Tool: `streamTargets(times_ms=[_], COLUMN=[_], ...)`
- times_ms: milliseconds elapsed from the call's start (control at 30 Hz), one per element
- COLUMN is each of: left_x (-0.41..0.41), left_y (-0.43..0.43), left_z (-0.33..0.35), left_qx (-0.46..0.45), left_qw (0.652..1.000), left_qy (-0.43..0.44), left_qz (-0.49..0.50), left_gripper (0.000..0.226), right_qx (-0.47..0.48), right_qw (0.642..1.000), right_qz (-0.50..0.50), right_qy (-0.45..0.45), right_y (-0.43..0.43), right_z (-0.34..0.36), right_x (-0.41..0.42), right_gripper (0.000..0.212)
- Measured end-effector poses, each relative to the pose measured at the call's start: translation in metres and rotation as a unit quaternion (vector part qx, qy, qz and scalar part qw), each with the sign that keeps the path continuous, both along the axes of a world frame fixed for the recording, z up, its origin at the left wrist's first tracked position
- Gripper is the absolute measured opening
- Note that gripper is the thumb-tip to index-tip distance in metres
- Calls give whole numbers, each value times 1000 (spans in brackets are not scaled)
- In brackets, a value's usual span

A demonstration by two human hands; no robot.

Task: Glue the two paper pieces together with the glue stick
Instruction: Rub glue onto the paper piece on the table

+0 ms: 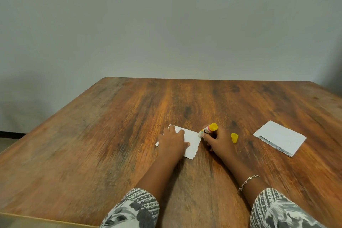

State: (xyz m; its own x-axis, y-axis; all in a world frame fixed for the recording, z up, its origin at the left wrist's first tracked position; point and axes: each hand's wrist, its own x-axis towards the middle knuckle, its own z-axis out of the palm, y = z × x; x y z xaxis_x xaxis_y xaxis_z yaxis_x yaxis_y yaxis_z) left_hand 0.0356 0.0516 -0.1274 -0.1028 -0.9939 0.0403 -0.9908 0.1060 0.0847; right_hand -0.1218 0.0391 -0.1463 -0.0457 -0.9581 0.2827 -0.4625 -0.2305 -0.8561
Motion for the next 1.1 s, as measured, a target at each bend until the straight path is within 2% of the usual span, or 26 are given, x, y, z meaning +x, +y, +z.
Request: streamTargets(times_ms=[1100], left_x=[1], left_y=[0], left_z=[0], left_qx=[-11], left_qw=[1000], left_qy=[-22], left_qz=[-10], left_gripper=[47], right_qx=[-23], right_qw=[991], right_qz=[132], right_qy=[16], right_y=[48], right_z=[5], right_x=[5], right_gripper=[13])
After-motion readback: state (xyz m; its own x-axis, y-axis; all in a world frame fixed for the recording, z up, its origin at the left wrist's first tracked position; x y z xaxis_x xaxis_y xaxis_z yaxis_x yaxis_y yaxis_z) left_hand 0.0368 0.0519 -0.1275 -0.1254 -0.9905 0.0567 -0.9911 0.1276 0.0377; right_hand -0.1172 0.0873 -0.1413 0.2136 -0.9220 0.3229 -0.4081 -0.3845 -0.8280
